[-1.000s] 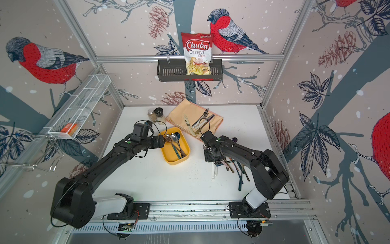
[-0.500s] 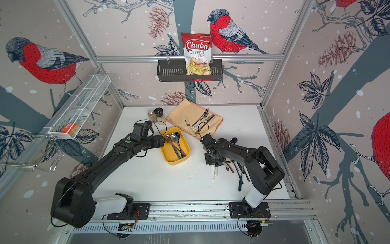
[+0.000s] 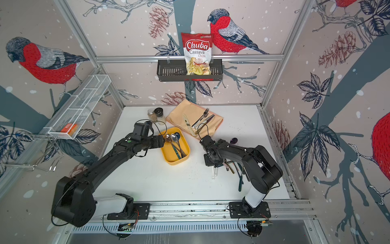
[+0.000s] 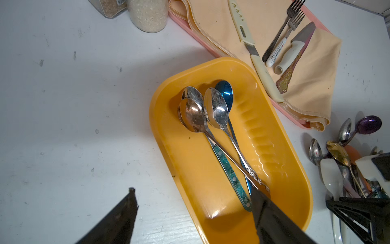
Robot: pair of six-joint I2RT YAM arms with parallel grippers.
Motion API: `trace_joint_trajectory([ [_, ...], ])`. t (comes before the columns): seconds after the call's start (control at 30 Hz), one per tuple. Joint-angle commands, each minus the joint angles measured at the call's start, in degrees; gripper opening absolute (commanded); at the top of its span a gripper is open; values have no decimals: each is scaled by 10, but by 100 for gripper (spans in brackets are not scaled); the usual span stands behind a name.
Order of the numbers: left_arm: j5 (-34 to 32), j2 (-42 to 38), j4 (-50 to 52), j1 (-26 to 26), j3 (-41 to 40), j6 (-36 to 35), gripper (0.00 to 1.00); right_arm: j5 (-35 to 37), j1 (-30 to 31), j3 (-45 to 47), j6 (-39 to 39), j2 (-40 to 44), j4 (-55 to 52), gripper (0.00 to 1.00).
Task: Put the spoon into the storage box
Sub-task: Pick up the spoon from the center of the board.
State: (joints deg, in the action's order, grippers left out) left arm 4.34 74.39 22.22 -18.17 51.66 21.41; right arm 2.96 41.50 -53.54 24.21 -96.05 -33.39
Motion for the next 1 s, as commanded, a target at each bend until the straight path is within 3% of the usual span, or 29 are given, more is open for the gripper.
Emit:
trace_joint_trajectory([
  [0.0,-3,1,0,-1,5,-5,86,-17,5,6,-3,-12,4,15],
  [0.53,-12,-4,3,-1,5,-5,86,-20,22,-28,2,9,-24,7],
  [0.77,-17,-9,2,0,0,1,87,-15,25,-116,-16,10,-78,6],
  [0.97,-34,-23,7,12,-20,16,88,-1,33,-239,-54,-43,-144,6],
])
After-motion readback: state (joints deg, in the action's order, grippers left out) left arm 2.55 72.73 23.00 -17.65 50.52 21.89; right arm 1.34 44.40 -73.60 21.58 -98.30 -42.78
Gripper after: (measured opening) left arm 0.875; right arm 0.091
